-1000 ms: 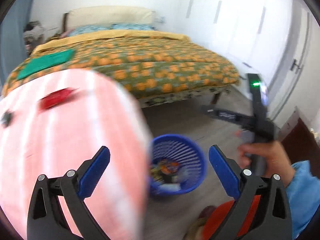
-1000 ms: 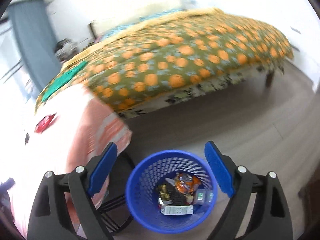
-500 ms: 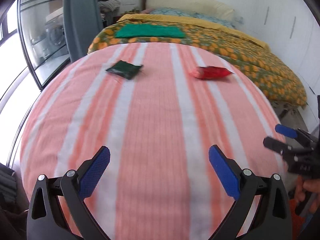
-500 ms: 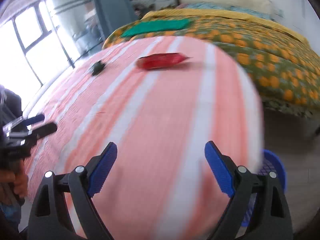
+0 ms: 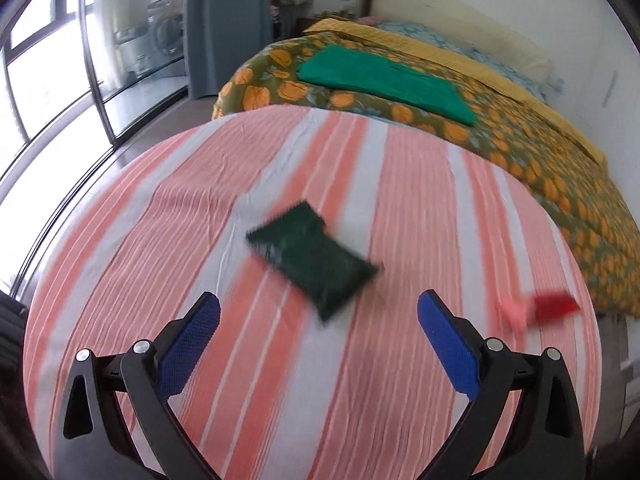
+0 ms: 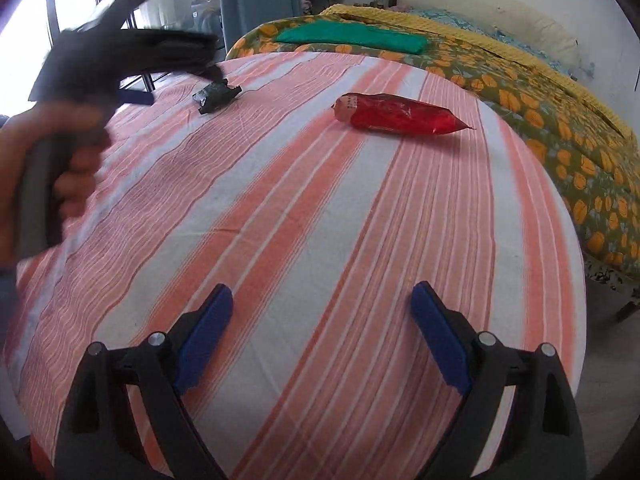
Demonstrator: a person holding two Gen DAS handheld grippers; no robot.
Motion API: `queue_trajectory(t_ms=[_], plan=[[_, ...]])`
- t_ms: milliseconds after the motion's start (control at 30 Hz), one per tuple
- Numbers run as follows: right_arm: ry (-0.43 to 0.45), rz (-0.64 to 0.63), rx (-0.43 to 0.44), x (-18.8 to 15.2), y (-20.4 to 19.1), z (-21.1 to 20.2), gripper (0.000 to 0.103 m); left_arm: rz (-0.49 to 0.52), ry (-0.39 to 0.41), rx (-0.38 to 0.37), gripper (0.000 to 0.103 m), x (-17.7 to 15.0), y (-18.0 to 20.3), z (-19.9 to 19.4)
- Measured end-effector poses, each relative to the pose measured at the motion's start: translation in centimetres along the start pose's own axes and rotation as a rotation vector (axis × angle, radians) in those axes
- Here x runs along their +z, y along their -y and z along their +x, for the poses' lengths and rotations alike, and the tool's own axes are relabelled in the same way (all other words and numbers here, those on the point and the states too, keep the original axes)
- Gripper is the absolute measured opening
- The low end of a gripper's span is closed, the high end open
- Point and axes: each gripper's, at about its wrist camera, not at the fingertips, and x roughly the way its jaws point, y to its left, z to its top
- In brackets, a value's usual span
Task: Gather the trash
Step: 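Swing both tools back over the table toward the remaining trash, then grasp the dark green pouch with the left tool while the right tool grasps the red bag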
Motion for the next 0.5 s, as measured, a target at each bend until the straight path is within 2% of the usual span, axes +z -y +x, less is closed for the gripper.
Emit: queue_trajectory(t_ms=[100,233,300,367,500], plan=[[0.000,0.001,0.002,0.1,0.1,0.1,0.089,-0.067,-0.022,0.034,0.098,2.1,0.1,3.0],[0.001,0.003,0.003,0.1,0.1,0.2,0.089,-0.098,-0.093,0.095,0.098,2.0,-0.5,5.7],[0.001,0.003,0.005,0.0,0.0,0.1,0.089,-0.069,-0.076,0.090,0.098,1.5,-1.0,5.2],[0.001,0.003,0.005,0.0,0.0,0.0,0.089,-0.039,-0.092,0.091,0.098,0.9,-1.8,4.7],[0.001,0.003,0.005,0.1,0.1,0.0,0.089,0.020,-0.081,0.051,0.098,0.2,-3.3,4.2]])
